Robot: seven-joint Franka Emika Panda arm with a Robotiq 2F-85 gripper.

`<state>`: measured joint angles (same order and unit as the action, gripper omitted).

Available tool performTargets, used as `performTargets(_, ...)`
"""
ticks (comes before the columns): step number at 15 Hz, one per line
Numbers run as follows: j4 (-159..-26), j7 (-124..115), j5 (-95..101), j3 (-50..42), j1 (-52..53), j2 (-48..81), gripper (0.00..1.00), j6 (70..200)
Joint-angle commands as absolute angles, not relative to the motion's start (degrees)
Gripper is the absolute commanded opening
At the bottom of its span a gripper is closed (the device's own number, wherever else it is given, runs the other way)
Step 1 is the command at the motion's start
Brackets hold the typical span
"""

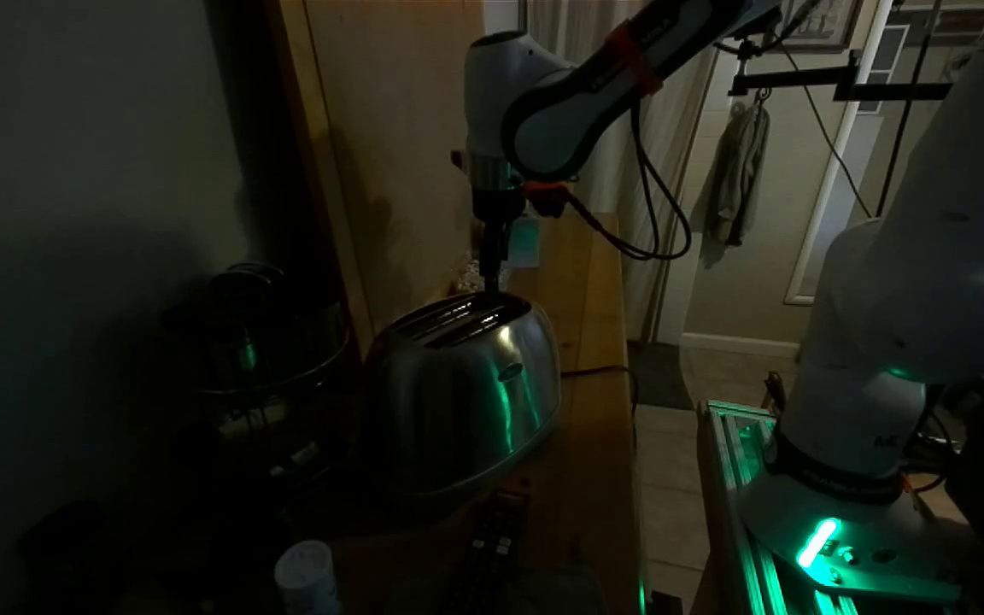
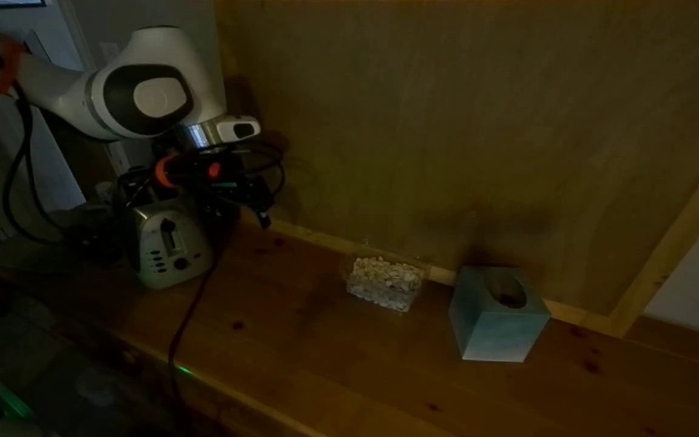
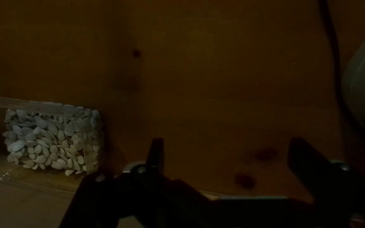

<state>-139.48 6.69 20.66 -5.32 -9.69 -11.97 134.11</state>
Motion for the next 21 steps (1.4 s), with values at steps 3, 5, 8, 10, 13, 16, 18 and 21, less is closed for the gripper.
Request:
performTargets(3,-141.89,5.24,14.06,-8.26,-9.69,-14.1,1.0,137.03)
performTargets(5,-142.07,5.45,7.59,-9.1,-8.82,-14.41,1.0,135.66)
performTargets(8,-142.89,5.67,-0.67,-10.88,-9.01,-14.96,1.0,133.04)
performTargets(10,-143.83,5.17,-4.42,-12.29,-9.96,-15.33,1.0,131.63)
performTargets(13,-145.84,3.62,-7.43,-15.1,-12.27,-16.17,1.0,131.1)
performTargets(16,-146.97,2.53,-10.84,-17.53,-14.1,-16.02,1.0,131.27)
performTargets(18,-147.24,4.69,-15.03,-19.44,-14.32,-16.18,1.0,129.37)
performTargets(21,-147.07,7.27,-21.49,-21.38,-14.01,-15.85,1.0,124.49)
